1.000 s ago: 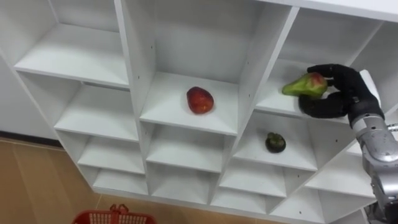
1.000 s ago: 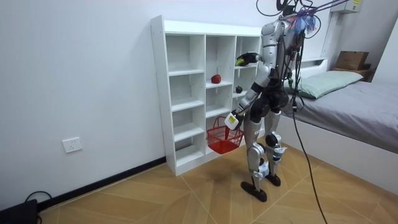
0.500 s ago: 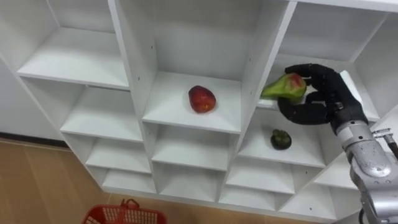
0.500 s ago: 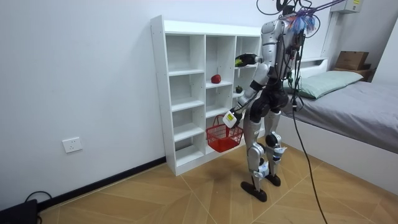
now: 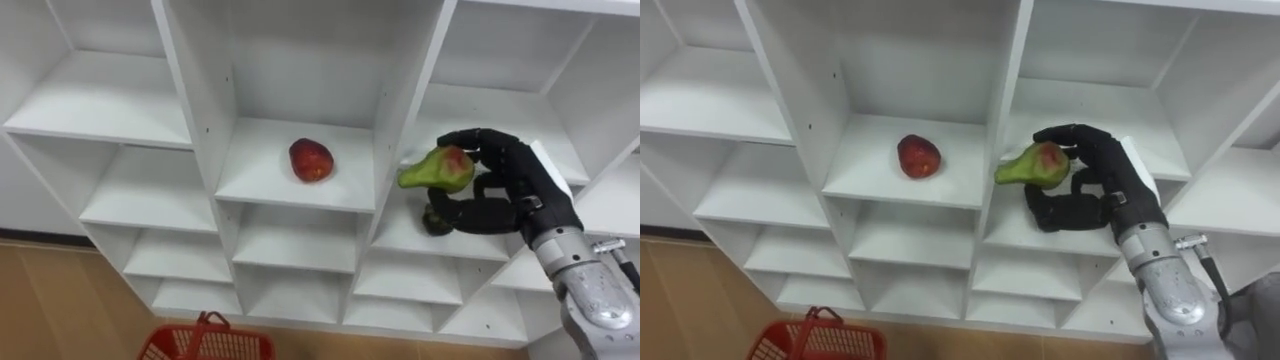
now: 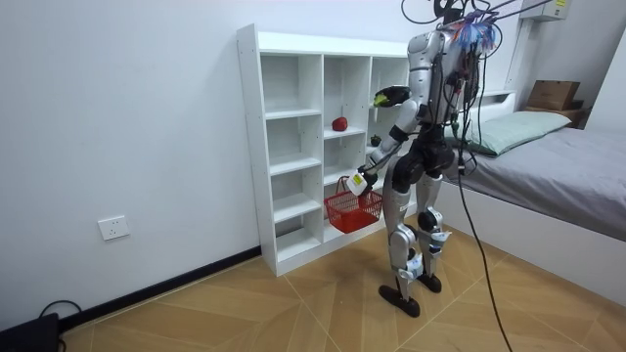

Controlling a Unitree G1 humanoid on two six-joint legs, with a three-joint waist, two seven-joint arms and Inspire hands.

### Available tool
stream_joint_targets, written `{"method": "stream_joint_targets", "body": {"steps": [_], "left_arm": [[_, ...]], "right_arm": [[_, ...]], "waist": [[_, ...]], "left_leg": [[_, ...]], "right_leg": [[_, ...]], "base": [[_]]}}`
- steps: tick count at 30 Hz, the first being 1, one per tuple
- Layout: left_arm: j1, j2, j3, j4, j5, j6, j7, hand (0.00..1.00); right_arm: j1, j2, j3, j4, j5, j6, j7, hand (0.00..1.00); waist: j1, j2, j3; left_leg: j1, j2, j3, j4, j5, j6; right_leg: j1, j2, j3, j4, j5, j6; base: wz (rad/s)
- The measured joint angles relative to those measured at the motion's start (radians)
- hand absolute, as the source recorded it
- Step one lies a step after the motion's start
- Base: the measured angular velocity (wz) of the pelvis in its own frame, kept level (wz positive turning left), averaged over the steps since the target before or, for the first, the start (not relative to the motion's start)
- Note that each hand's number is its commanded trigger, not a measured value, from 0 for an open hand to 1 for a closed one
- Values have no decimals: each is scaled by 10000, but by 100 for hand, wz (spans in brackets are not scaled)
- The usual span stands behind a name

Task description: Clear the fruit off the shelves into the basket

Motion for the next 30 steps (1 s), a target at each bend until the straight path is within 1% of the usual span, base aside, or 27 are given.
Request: {"method": "stream_joint_targets", "body": {"steps": [1,2,6,8,10,13,16,18,20,22,24,25,27,28,29,30], "left_arm": [[-3,1,-6,0,0,0,17,100],[-19,16,-89,-5,1,0,80,100],[-82,20,-183,-60,-19,-1,152,100],[-122,20,-186,-59,-71,-3,158,100],[-168,22,-195,-58,-260,-6,155,100],[-290,46,-199,-56,-296,-9,145,100],[-343,74,-322,-81,-381,-13,126,100],[-469,73,-409,-212,-367,-15,95,100],[-667,73,-461,-270,-372,-55,50,100],[-947,72,-534,-270,-373,-175,50,100],[-1179,62,-655,-271,-371,-227,72,100],[-1275,68,-800,-372,-379,-224,101,100],[-1277,68,-986,-804,-392,-214,123,100],[-1289,63,-1138,-1211,-439,-214,126,100],[-1360,51,-1218,-1447,-517,-251,108,100],[-1427,45,-1271,-1453,-570,-273,108,100]], "right_arm": [[17,0,-1,-45,5,0,10,100],[98,-1,0,-130,27,-3,26,100],[128,0,-9,-287,45,-9,156,100],[147,-3,-5,-392,36,-10,297,100],[249,-20,-4,-411,33,2,474,100],[585,-32,83,-479,-69,117,815,100],[603,-31,414,-493,-230,290,1101,100],[598,-27,491,-490,-459,290,1300,100],[581,-21,565,-489,-557,290,1472,100],[582,-5,778,-488,-568,290,1615,100],[585,45,891,-487,-568,290,1744,100],[583,52,999,-467,-569,292,1772,100],[583,60,1240,-368,-568,354,1812,100],[575,101,1382,-319,-568,463,1870,100],[563,155,1521,-291,-568,584,1932,100],[562,199,1573,-291,-568,649,1995,100]], "waist": [[-7,32,18],[-22,10,1],[-129,10,4],[-261,7,9],[-268,-5,21],[-246,-16,48],[-242,-12,59],[-231,-14,84],[-214,-15,83],[-214,0,106],[-218,-4,110],[-224,-16,118],[-198,-51,134],[-179,-82,113],[-144,-99,111],[-115,-97,112]], "left_leg": [[-8,3,2,-6,0,0],[-44,7,-2,1,0,0],[-107,14,-1,9,0,0],[-116,20,29,12,0,-1],[-121,27,69,2,-1,-2],[-160,39,135,-14,-1,-1],[-264,51,264,7,-1,-1],[-299,60,296,35,-1,0],[-341,61,306,49,1,2],[-392,68,304,47,4,4],[-416,65,326,18,22,15],[-423,61,327,19,22,15],[-465,59,338,31,21,16],[-616,56,336,88,21,17],[-725,55,329,155,22,19],[-767,57,330,174,23,19]], "right_leg": [[-8,2,-16,0,0,0],[-26,1,-48,0,0,0],[-112,5,-58,16,0,0],[-164,6,-33,33,2,-2],[-173,7,-11,52,2,-2],[-263,11,57,142,1,-2],[-445,27,236,201,8,-13],[-543,28,287,302,9,-15],[-602,28,303,318,16,-26],[-632,35,334,319,18,-29],[-668,35,352,313,18,-30],[-673,36,354,311,18,-29],[-724,33,362,317,18,-29],[-866,25,349,341,18,-29],[-1007,12,358,405,18,-29],[-1075,9,370,465,18,-29]], "base": [[0],[4],[1],[-2],[-5],[-5],[-15],[-9],[0],[0],[0],[0],[0],[0],[0],[0]]}}
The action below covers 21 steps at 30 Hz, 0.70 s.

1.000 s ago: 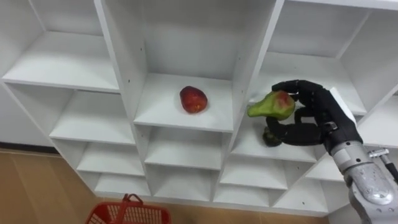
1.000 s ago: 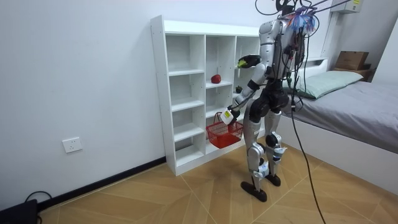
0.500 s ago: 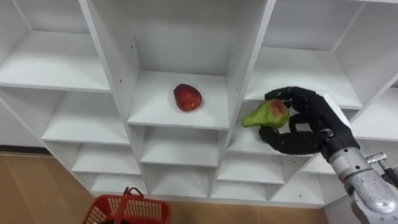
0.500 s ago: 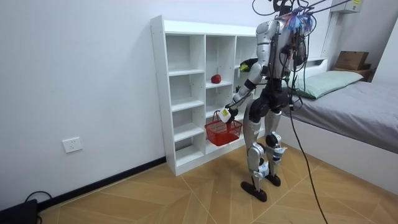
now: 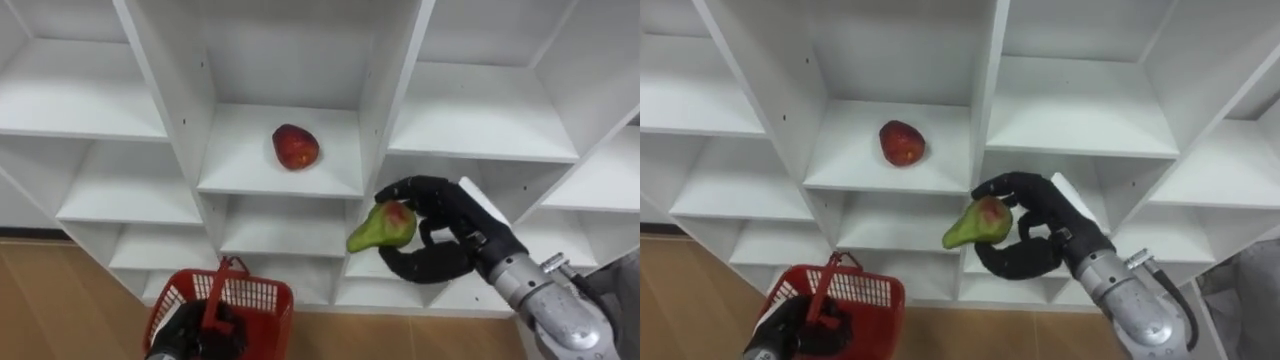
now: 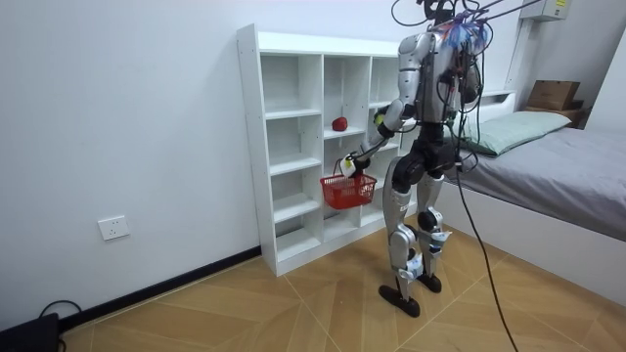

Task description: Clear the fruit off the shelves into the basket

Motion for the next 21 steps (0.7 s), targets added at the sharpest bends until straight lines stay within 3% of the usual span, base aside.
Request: {"method": "stream_joint_targets", "body": {"steps": [6,10,21], "left_arm": [[-138,-28,-113,16,-106,2,13,100],[-138,-34,-108,16,-125,6,120,100],[-347,-354,-361,-172,-202,6,85,100]], "right_arm": [[-13,86,181,10,3,82,333,100],[-22,113,183,8,-71,94,331,100],[-56,491,395,219,-1853,91,-21,100]], "waist": [[133,1,6],[125,-100,53],[166,-51,60]], "left_leg": [[-40,0,24,-10,0,0],[-134,-3,15,43,6,7],[-446,19,12,191,5,8]], "right_leg": [[-94,5,29,28,0,0],[-140,-1,14,55,-1,0],[-385,0,-18,54,55,-40]], "base": [[-2],[0],[0]]}}
